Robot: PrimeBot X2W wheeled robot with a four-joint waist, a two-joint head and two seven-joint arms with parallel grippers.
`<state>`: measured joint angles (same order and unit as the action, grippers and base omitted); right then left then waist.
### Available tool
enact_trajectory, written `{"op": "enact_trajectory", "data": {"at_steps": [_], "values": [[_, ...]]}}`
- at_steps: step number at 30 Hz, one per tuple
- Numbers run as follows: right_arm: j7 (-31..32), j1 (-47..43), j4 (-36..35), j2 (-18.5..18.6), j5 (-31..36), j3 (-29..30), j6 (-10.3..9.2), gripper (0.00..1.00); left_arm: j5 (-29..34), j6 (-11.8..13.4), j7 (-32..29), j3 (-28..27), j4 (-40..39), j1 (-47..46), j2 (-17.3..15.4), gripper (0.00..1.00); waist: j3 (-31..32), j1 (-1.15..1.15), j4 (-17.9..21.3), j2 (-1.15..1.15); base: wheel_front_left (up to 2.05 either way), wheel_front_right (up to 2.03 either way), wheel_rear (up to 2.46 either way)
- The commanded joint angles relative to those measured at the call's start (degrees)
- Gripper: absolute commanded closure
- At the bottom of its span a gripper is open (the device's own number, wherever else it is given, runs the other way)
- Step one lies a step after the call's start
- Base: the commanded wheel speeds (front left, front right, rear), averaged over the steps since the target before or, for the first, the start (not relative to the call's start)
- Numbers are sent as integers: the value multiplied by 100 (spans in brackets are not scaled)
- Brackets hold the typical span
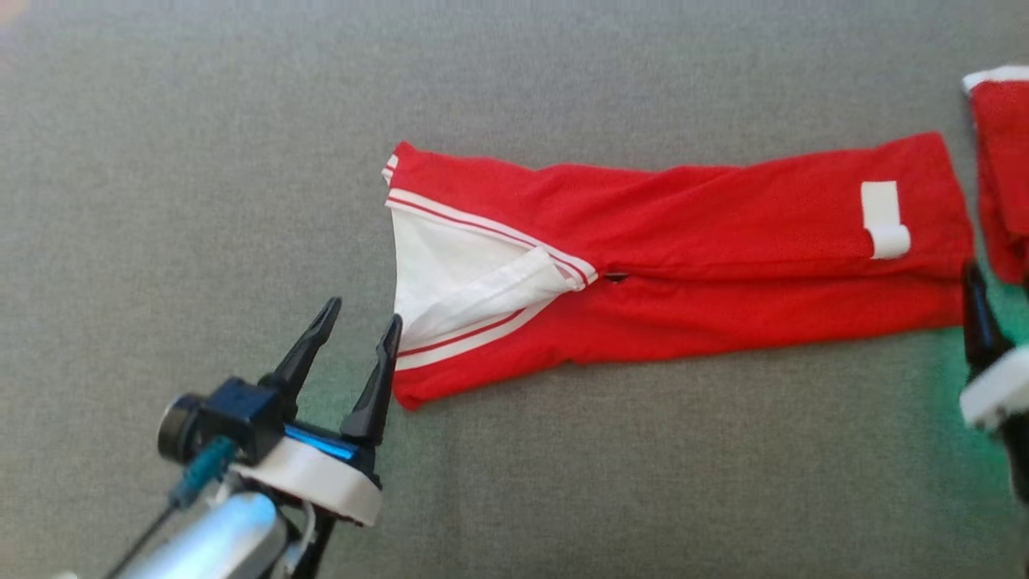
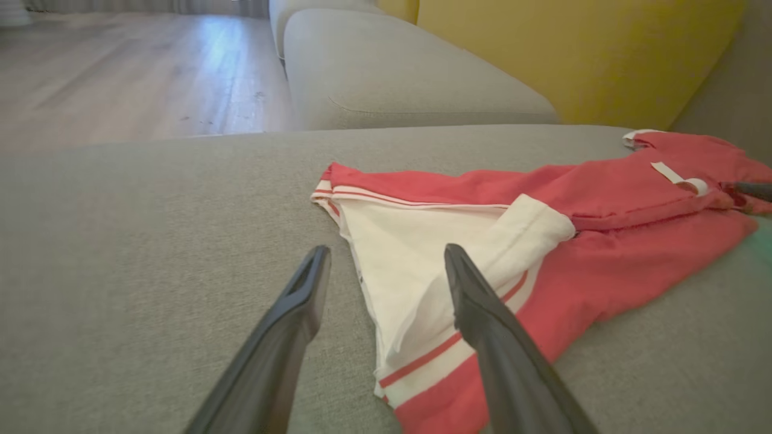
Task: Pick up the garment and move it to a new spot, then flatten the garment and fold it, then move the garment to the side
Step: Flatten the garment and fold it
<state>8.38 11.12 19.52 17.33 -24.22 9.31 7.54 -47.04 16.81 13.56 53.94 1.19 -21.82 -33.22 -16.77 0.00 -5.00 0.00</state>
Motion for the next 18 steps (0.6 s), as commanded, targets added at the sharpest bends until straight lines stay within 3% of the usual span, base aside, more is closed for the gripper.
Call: {"op": "enact_trajectory", "data": {"at_steps": [1,4,9,18], "values": [[-75,-254,-229,32,-42,17,-5,0,68,206,106,-391,-124,75,11,0,210,0,-15,0,0,0,0],[-36,-561,-334,-145,-140,110,-5,0,278,536,137,-709,-177,364,333,0,424,0,-63,0,0,0,0],[49,-708,-375,-299,-197,273,-5,0,849,784,141,-1194,-350,853,807,0,603,0,-197,0,0,0,0],[178,8,86,-348,37,705,-5,0,2183,656,143,-1690,-644,1671,1827,0,563,0,-665,0,0,0,0]]}}
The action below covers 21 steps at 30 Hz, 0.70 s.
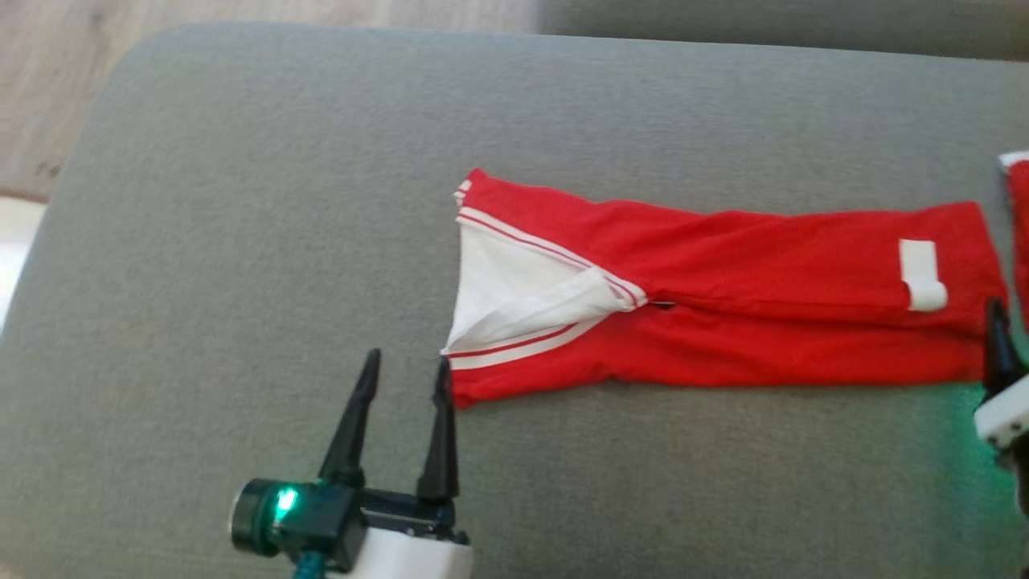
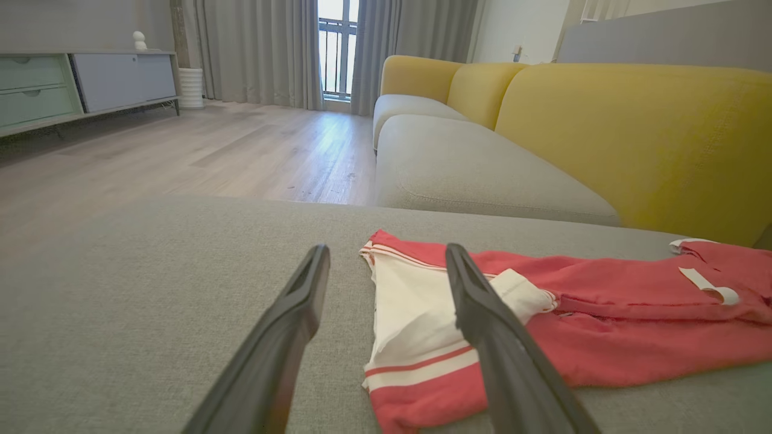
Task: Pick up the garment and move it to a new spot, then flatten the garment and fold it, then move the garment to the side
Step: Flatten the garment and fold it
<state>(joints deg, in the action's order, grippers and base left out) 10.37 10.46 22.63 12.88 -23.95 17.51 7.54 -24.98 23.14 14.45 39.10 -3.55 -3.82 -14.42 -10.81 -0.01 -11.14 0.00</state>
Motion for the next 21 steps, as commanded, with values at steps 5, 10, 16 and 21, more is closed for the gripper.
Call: {"op": "enact_trajectory", "data": {"at_steps": [5,10,16,21], "values": [[139,517,462,155,386,332,-5,0,447,-197,54,-275,-67,-70,224,0,-144,1,-249,0,0,0,0],[400,738,999,122,634,592,-5,0,666,-381,54,-510,-6,-42,352,0,-224,1,-308,0,0,0,0],[888,721,1167,24,359,368,-5,33,812,-587,54,-739,83,53,526,0,-223,1,-238,0,0,0,0],[1098,586,998,96,22,-5,-5,100,868,-798,54,-895,166,109,639,0,-200,1,-131,0,0,0,0]]}}
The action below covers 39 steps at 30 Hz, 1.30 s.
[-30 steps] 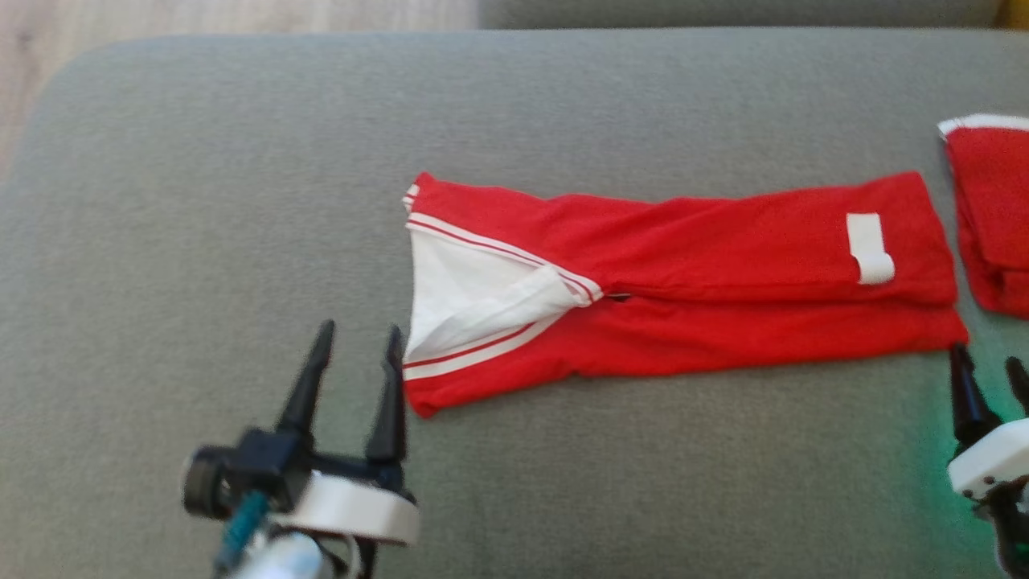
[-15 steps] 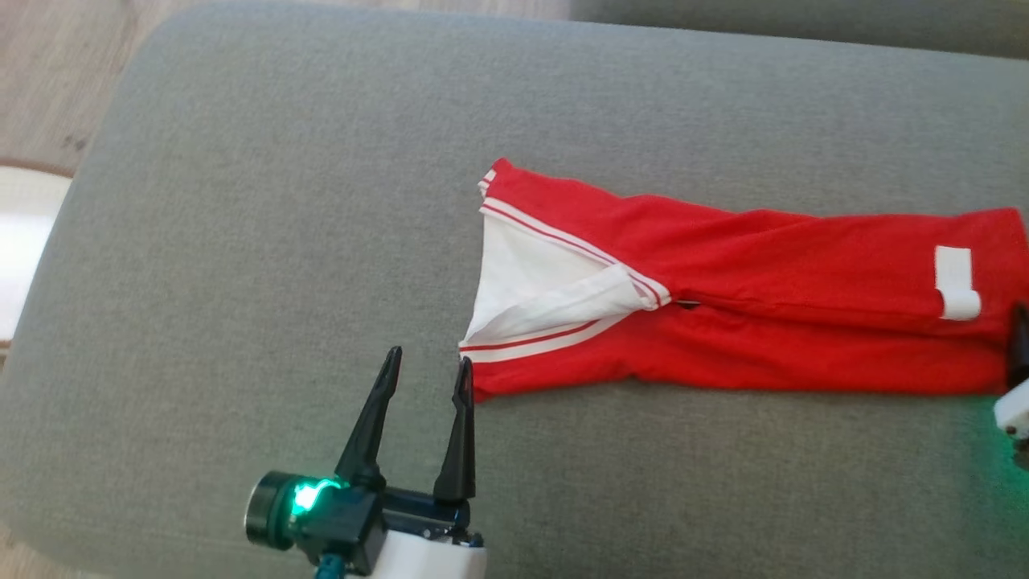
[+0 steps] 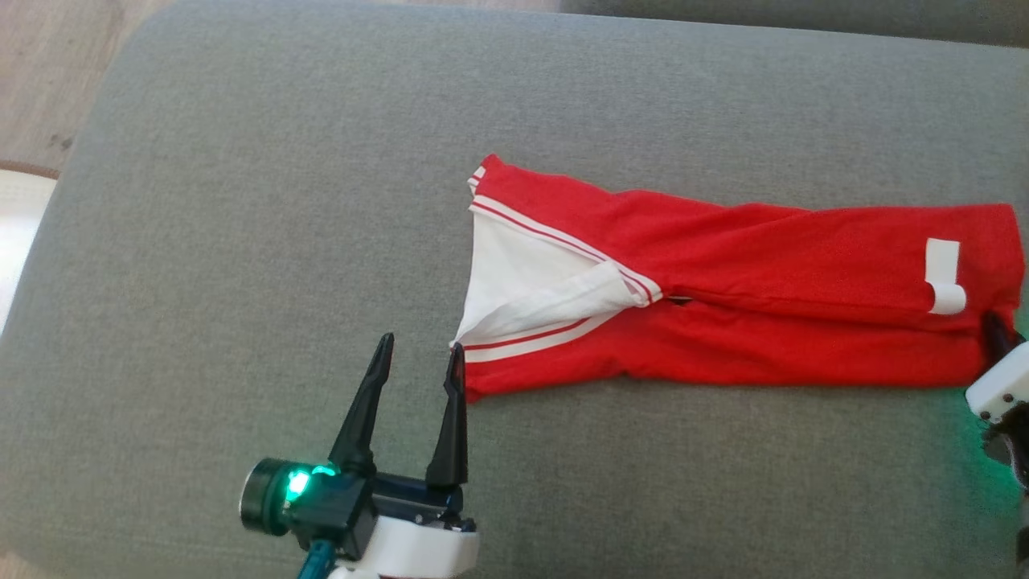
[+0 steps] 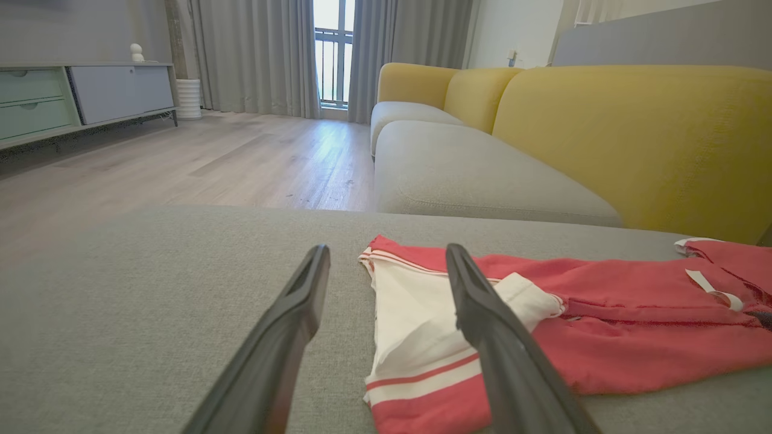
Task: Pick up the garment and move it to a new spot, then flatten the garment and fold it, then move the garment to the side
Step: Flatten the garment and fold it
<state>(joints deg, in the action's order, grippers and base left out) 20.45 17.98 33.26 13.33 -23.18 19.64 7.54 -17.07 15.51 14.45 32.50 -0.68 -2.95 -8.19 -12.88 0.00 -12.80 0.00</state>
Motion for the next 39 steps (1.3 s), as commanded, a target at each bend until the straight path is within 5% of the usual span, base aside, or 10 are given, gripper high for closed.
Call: {"op": "enact_trajectory", "data": {"at_steps": [1,16,29,39], "values": [[62,-190,-120,89,-109,-264,-5,100,102,-79,54,-260,-90,26,7,0,15,0,59,0,0,0,0],[-29,-494,-1156,710,-606,-88,-5,100,299,-309,54,-660,68,209,-70,0,223,0,475,0,0,0,0],[555,-100,-2877,63,-1361,-796,-5,100,371,-598,54,-632,296,156,-26,0,406,0,277,0,0,0,0],[613,284,-2763,-469,-1409,-2076,-5,100,397,-745,54,-526,449,50,69,0,520,0,-240,0,0,0,0]]}}
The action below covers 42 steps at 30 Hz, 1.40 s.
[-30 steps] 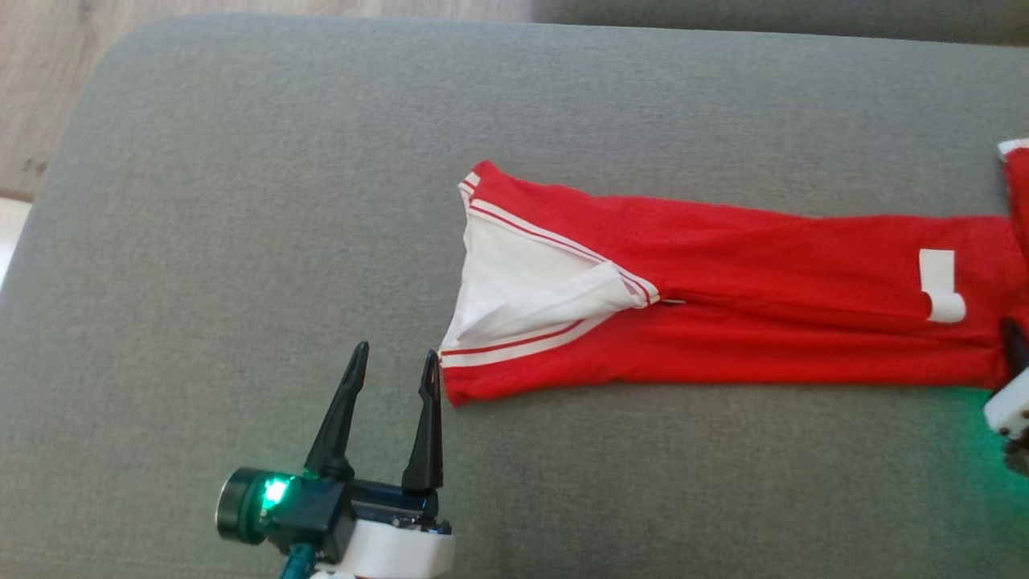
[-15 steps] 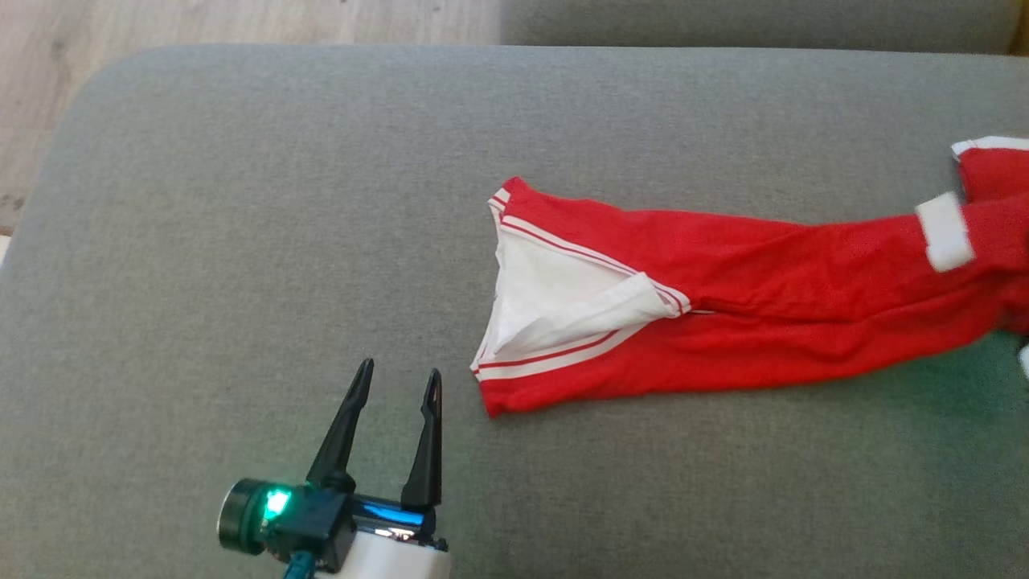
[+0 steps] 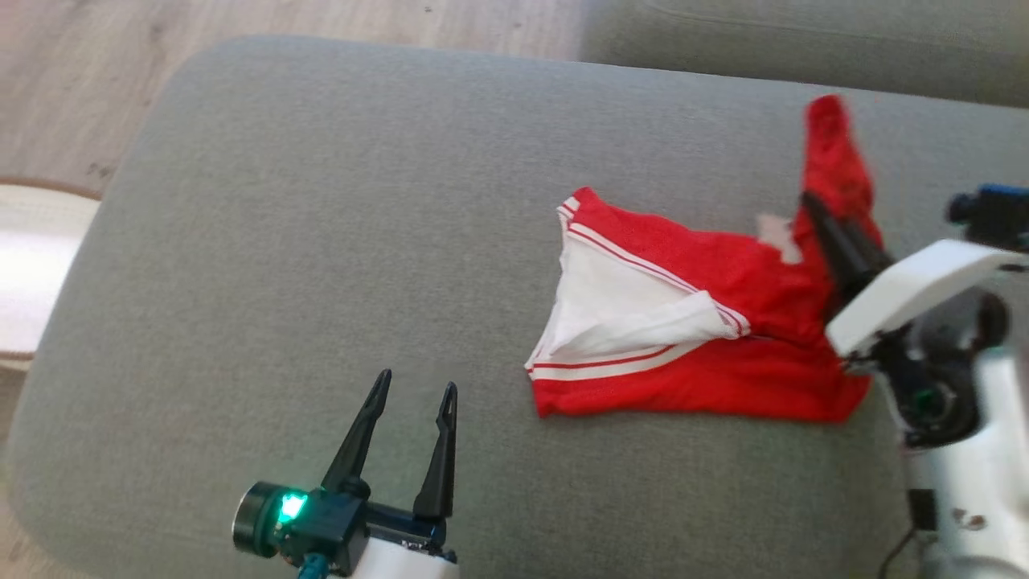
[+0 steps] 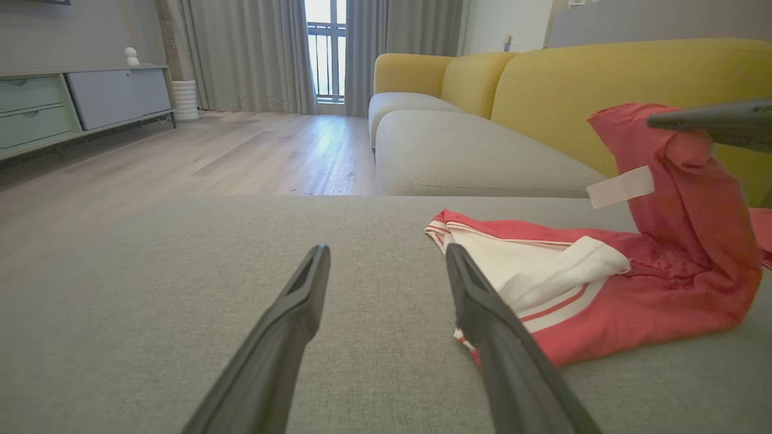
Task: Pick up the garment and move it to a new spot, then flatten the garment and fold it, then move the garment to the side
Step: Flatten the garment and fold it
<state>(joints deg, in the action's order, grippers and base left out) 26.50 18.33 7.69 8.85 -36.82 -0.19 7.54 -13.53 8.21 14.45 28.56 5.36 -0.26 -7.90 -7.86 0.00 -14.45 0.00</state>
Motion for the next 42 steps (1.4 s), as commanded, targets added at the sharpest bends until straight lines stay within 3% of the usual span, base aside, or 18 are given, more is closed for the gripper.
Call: {"op": "enact_trajectory", "data": {"at_steps": [1,12,20,21,22,23,31,42], "values": [[-4,268,-176,-64,-61,-200,-5,100,42,-20,54,-129,-136,-216,48,0,20,0,-118,0,0,0,0],[-134,416,237,-444,-328,-1466,-5,100,46,-90,55,-129,-37,-200,158,0,-5,0,-432,0,0,0,0],[-281,456,677,-535,-520,-1855,-5,100,62,-128,55,-211,-16,-240,145,0,-58,0,-519,0,0,0,0],[-288,458,727,-541,-551,-1906,-5,75,63,-130,55,-224,-17,-247,147,0,-72,0,-531,0,0,0,0],[-299,459,772,-546,-568,-1958,-5,24,66,-130,55,-236,-17,-254,152,0,-84,0,-540,0,0,0,0],[-346,462,802,-549,-567,-1993,-5,0,68,-127,55,-249,-16,-258,158,0,-94,0,-547,0,0,0,0],[-1016,413,458,-435,-935,-2289,-5,0,74,-101,55,-389,8,-215,195,0,41,0,-385,0,0,0,0],[-2961,-94,-15,638,-519,-2519,-5,0,-73,128,55,-947,-249,190,163,0,632,0,496,0,0,0,0]]}}
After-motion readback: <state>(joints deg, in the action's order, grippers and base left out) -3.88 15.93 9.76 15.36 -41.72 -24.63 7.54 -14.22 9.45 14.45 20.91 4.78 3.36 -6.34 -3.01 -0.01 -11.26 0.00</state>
